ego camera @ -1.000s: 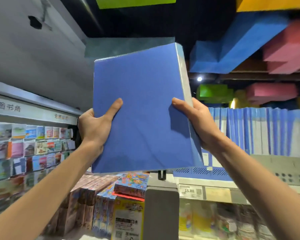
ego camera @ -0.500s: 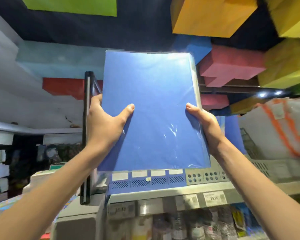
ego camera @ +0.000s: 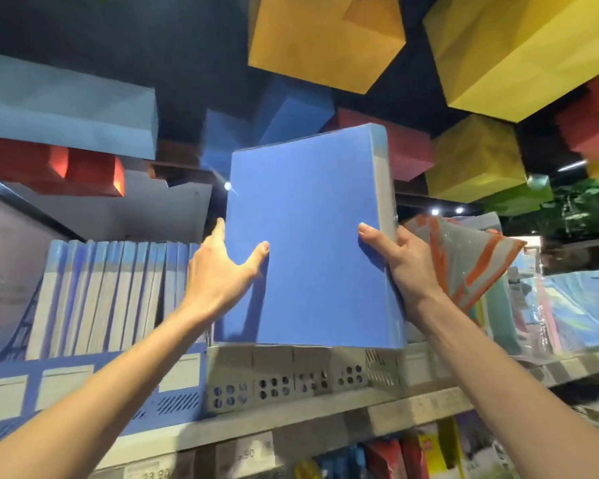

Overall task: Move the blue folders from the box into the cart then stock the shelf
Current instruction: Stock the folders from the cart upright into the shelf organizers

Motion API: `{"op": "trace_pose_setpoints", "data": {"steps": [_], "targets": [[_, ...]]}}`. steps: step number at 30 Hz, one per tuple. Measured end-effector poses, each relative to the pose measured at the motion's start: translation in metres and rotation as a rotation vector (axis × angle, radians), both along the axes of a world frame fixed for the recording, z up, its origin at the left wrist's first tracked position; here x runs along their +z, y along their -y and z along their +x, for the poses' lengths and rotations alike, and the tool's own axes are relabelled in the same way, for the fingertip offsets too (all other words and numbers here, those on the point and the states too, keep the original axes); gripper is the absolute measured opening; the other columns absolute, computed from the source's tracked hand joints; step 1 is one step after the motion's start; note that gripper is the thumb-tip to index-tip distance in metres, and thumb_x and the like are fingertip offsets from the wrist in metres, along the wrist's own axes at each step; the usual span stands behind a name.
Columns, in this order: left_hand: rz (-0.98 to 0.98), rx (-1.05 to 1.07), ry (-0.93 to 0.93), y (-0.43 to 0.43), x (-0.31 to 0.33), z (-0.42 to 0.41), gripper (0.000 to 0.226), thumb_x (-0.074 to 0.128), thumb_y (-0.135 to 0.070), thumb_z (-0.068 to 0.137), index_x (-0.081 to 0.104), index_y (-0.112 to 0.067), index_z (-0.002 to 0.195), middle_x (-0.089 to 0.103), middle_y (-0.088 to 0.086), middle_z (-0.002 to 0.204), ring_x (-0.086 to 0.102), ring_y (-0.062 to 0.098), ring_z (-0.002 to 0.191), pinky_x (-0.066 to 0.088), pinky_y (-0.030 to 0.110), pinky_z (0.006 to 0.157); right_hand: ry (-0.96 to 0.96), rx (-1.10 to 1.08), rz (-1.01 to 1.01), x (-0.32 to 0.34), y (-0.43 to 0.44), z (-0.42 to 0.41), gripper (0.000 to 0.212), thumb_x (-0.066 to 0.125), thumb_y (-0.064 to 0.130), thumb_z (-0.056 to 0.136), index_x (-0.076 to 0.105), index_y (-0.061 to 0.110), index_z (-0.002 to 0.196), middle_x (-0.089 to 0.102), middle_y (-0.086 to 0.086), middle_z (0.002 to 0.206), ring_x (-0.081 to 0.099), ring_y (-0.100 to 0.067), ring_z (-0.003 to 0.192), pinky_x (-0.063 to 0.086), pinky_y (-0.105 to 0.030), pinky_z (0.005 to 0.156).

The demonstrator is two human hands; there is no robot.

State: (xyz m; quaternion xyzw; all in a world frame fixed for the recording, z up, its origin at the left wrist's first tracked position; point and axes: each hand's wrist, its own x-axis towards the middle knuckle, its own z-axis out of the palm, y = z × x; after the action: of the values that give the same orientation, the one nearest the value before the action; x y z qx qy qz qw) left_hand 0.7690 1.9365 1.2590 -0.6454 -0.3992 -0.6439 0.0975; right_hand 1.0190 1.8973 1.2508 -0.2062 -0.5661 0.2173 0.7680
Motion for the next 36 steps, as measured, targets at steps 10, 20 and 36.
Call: {"op": "trace_pose_setpoints", "data": {"steps": [10, 20, 36], "targets": [[0.034, 0.144, -0.394, -0.069, -0.020, 0.110, 0.066, 0.050, -0.048, 0.093, 0.045, -0.017, 0.150, 0.040, 0.011, 0.158, 0.041, 0.027, 0.144, 0.033, 0.045, 0.113, 0.042, -0.639, 0.176, 0.004, -0.003, 0.099, 0.030, 0.083, 0.034, 0.079, 0.065, 0.015, 0.092, 0.069, 0.008, 0.084, 0.059, 0.012, 0.067, 0.042, -0.003, 0.060], [0.101, 0.296, -0.734, -0.141, -0.017, 0.140, 0.058, 0.050, -0.042, 0.087, 0.058, -0.014, 0.137, 0.050, 0.021, 0.148, 0.045, 0.038, 0.138, 0.036, 0.050, 0.110, -0.011, -0.905, 0.230, 0.003, -0.027, 0.131, 0.037, 0.082, 0.048, 0.074, 0.059, 0.022, 0.087, 0.062, 0.012, 0.079, 0.060, -0.011, 0.074, 0.049, -0.033, 0.062], [0.115, 0.371, -0.616, -0.226, -0.028, 0.205, 0.084, 0.054, -0.048, 0.096, 0.012, -0.015, 0.161, 0.040, 0.014, 0.157, 0.016, 0.042, 0.152, 0.015, 0.053, 0.123, 0.029, -0.906, 0.254, 0.018, -0.108, 0.125, 0.041, 0.080, 0.047, 0.077, 0.065, 0.020, 0.103, 0.067, 0.007, 0.092, 0.062, -0.008, 0.081, 0.049, -0.018, 0.061]]}}
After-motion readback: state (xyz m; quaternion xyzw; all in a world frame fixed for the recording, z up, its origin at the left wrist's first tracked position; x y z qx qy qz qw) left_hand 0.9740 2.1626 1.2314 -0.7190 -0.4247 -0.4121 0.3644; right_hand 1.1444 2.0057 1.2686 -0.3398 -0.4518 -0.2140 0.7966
